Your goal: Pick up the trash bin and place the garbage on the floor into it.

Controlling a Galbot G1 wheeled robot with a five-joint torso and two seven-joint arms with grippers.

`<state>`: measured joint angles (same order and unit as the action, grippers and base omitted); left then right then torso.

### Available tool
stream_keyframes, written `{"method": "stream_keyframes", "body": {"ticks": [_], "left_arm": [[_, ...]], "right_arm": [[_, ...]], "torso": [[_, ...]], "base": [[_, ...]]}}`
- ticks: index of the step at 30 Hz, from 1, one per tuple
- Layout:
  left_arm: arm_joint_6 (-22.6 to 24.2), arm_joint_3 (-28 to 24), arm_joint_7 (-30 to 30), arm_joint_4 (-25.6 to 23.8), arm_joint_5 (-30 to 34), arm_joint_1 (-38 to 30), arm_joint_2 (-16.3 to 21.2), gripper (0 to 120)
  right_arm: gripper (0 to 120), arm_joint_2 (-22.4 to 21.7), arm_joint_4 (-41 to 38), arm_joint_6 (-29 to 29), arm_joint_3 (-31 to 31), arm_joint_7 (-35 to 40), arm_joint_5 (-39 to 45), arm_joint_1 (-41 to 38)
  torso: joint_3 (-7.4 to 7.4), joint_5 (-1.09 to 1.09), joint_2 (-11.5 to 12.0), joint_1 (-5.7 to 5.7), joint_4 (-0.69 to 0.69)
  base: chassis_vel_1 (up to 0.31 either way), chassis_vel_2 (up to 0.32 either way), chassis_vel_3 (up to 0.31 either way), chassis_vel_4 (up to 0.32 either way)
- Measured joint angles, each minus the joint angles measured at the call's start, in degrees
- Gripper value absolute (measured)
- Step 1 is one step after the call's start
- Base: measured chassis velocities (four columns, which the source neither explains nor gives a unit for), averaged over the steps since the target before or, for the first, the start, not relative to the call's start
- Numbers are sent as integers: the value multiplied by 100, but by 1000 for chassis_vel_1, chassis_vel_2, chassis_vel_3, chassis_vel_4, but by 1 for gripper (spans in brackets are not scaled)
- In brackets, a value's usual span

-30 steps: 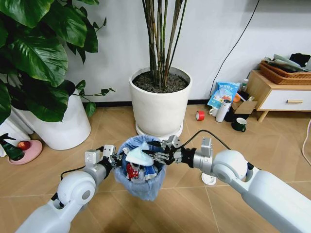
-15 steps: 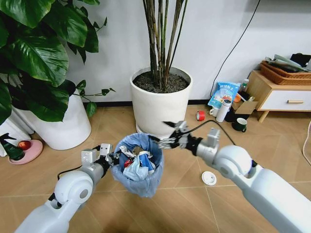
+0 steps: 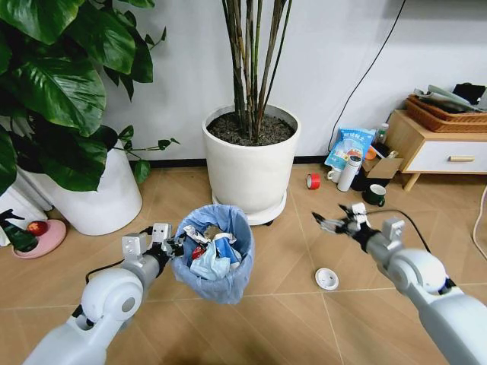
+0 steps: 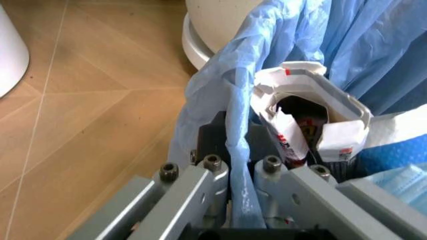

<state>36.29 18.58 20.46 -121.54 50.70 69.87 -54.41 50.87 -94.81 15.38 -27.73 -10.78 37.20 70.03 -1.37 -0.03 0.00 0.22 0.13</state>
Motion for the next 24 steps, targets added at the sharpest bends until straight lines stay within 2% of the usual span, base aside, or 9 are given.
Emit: {"method": "stream_keyframes", "body": {"ticks": [1, 3, 7, 12, 24], "left_arm": [[-2, 5, 1, -9, -1, 4, -13, 0], [-7, 33, 4, -42, -15, 58, -38, 0], [-13, 39, 4, -48, -40, 90, -49, 0], [-23, 28, 8, -50, -47, 91, -57, 0], [-53, -44, 16, 14, -60, 60, -59, 0]], "right_arm": [[100, 34, 187, -35, -10, -31, -68, 27], [100, 148, 1205, -291, -18, -318, -412, 64], [100, 212, 1924, -543, 106, -448, -641, -78], [100, 315, 2516, -630, 245, -489, -774, -272], [96, 683, 3250, -711, 460, -484, -906, -603]], "torso": [[0, 0, 0, 0, 0], [0, 1, 0, 0, 0], [0, -1, 0, 0, 0], [0, -1, 0, 0, 0], [0, -2, 0, 1, 0]], "base": [[0, 0, 0, 0], [0, 0, 0, 0], [0, 0, 0, 0], [0, 0, 0, 0], [0, 0, 0, 0]]}}
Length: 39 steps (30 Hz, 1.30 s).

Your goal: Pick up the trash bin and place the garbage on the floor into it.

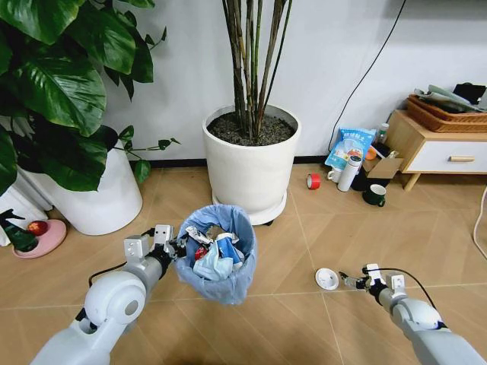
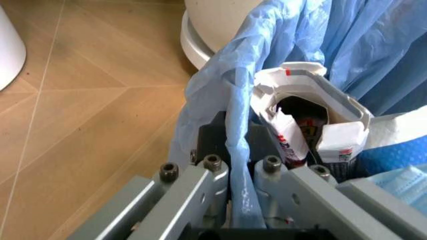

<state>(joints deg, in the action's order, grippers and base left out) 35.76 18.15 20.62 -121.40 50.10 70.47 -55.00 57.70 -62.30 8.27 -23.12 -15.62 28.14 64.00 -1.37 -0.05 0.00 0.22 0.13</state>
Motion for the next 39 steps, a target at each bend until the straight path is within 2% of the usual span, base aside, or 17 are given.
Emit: {"method": "stream_keyframes", "body": {"ticks": [3, 15, 21, 24, 30, 33, 36, 39], "left_arm": [[-4, -12, 0, 12, 0, -1, 1, 0], [-17, -49, -7, 75, -16, -27, -19, 0], [-19, -55, -16, 87, -33, -29, -42, 0], [-19, -59, -17, 87, -36, -23, -62, 0], [-19, -56, -18, 80, -36, -13, -39, 0], [-20, -51, -18, 74, -32, -18, -23, 0], [-21, -49, -18, 67, -27, -18, -16, 0], [-21, -45, -18, 55, -24, -15, -11, 0]], "right_arm": [[94, 103, 184, -42, 33, 2, -20, -101], [69, 378, 642, -126, 168, 26, -79, -410], [64, 495, 698, -156, 187, 26, -98, -451], [53, 562, 791, -194, 200, 29, -126, -498], [46, 627, 861, -203, 201, 29, -133, -523], [33, 669, 908, -204, 199, 29, -140, -545], [27, 682, 930, -212, 190, 29, -142, -548], [22, 694, 949, -220, 184, 26, -143, -547]], "torso": [[0, 1, 0, 0, 0], [0, 0, 0, 0, 0], [0, 1, 0, 0, 1], [0, 0, 0, 0, 0], [0, 0, 0, 0, 1], [0, 3, 0, 0, 0], [0, -3, 0, 0, 0], [0, 2, 0, 0, 1]], "base": [[0, 0, 0, 0], [0, 0, 0, 0], [0, 0, 0, 0], [0, 0, 0, 0], [0, 0, 0, 0], [0, 0, 0, 0], [0, 0, 0, 0], [0, 0, 0, 0]]}}
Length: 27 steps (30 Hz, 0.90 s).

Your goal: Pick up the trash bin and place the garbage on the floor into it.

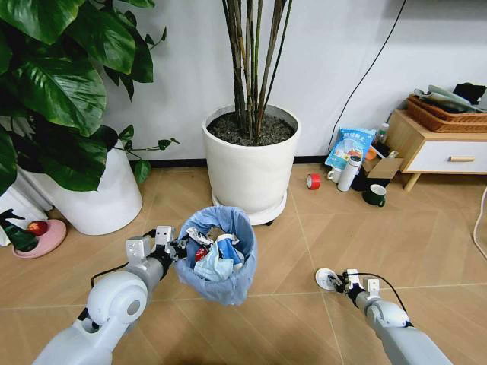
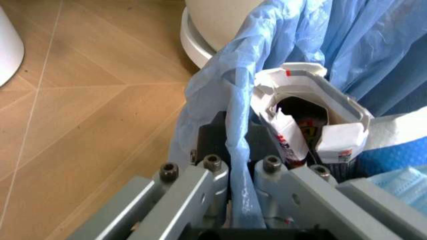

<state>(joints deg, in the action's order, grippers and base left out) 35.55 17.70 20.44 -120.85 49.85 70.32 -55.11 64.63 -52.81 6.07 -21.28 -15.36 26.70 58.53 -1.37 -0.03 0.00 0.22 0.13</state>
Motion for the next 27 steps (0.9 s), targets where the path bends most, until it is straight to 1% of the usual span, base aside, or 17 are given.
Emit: {"method": "stream_keyframes", "body": {"ticks": [1, 2, 3, 4, 5, 8, 9, 18, 21, 22, 23, 25, 26, 27], "left_arm": [[0, 2, 0, -5, 1, 6, 1, 0], [0, 3, 0, -7, 1, 11, -4, 0], [0, 3, 0, -7, 1, 11, -4, 0], [0, 3, -1, -13, 1, 16, -8, 0], [0, 5, -2, -18, 1, 18, -9, 0], [0, 8, -4, -22, 1, 20, -5, 0], [0, 14, -6, -23, 2, 19, 3, 0], [-1, 18, -15, -24, 5, 11, 7, 0], [-3, 15, -18, -28, 4, 17, -10, 0], [-3, 15, -18, -28, 4, 17, -10, 0], [-3, 12, -19, -28, 1, 17, -17, 0], [-3, 3, -21, -28, -9, 18, -23, 0], [-3, -3, -22, -28, -10, 18, -25, 0], [-3, -3, -22, -28, -10, 18, -25, 0]], "right_arm": [[16, 0, 11, -2, -8, -2, -1, 2], [12, -3, 21, 2, -12, -3, 0, 4], [12, -3, 21, 2, -12, -3, 0, 4], [6, -3, 31, 5, -15, -8, 3, 2], [1, -1, 45, 7, -25, -10, 6, -1], [0, 7, 54, 7, -34, -11, 9, -2], [0, 11, 55, 7, -41, -10, 12, -2], [0, 5, -36, 8, -113, 11, 42, 40], [0, -90, -354, 18, -204, 87, 162, 125], [0, -90, -354, 18, -204, 87, 162, 125], [0, -198, -689, 76, -241, 130, 301, 218], [0, -333, -1148, 150, -313, 151, 418, 319], [0, -402, -1400, 169, -358, 153, 450, 366], [0, -402, -1400, 169, -358, 153, 450, 366]], "torso": [[0, -2, 0, 0, 0], [0, -6, 0, 0, -1], [0, -6, 0, 0, -1], [0, 2, 0, 0, 0], [0, 1, 0, 0, 0], [0, -4, 0, 0, 0], [0, -1, 0, 0, 0], [0, 1, 0, 0, 0], [0, -2, 0, 0, 0], [0, -2, 0, 0, 0], [0, 2, 0, 0, 0], [0, -5, 0, 0, 0], [0, -5, 0, 0, 0], [0, -5, 0, 0, 0]], "base": [[0, 0, 0, 0], [0, 0, 0, 0], [0, 0, 0, 0], [0, 0, 0, 0], [0, 0, 0, 0], [0, 0, 0, 0], [0, 0, 0, 0], [0, 0, 0, 0], [0, 0, 0, 0], [0, 0, 0, 0], [0, 0, 0, 0], [0, 0, 0, 0], [0, 0, 0, 0], [0, 0, 0, 0]]}}
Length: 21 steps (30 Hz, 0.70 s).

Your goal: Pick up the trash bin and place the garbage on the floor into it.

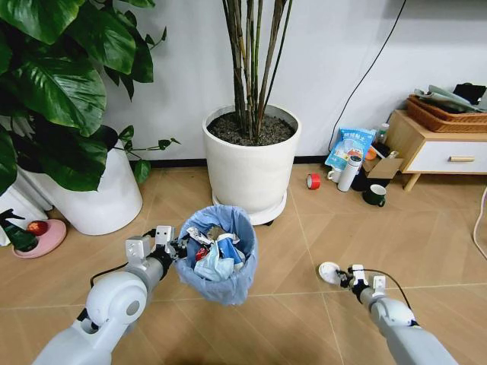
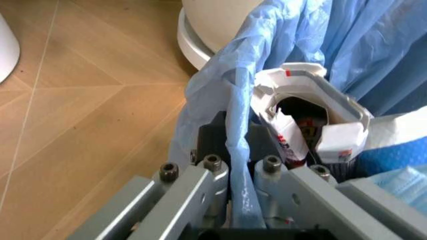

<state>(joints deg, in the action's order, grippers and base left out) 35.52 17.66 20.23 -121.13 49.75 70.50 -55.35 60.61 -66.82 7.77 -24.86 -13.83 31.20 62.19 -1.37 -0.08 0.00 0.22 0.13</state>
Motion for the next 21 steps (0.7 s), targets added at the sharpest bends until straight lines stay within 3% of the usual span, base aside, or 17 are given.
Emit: {"method": "stream_keyframes", "body": {"ticks": [13, 17, 21], "left_arm": [[-1, -4, 5, -36, -22, 18, 1, 0], [4, -31, 48, -36, -40, 2, 6, 0], [51, -48, 155, -47, -42, -7, 53, 0]], "right_arm": [[0, -713, -2816, 223, -255, -43, 204, 217], [0, -912, -3850, 433, 10, 73, 415, 97], [0, -992, -4347, 618, 289, 160, 577, -83]], "torso": [[0, 4, 0, 0, -1], [0, 4, 0, 0, -1], [0, 4, 0, 0, 0]], "base": [[0, 0, 0, 0], [0, 0, 0, 0], [0, 0, 0, 0]]}}
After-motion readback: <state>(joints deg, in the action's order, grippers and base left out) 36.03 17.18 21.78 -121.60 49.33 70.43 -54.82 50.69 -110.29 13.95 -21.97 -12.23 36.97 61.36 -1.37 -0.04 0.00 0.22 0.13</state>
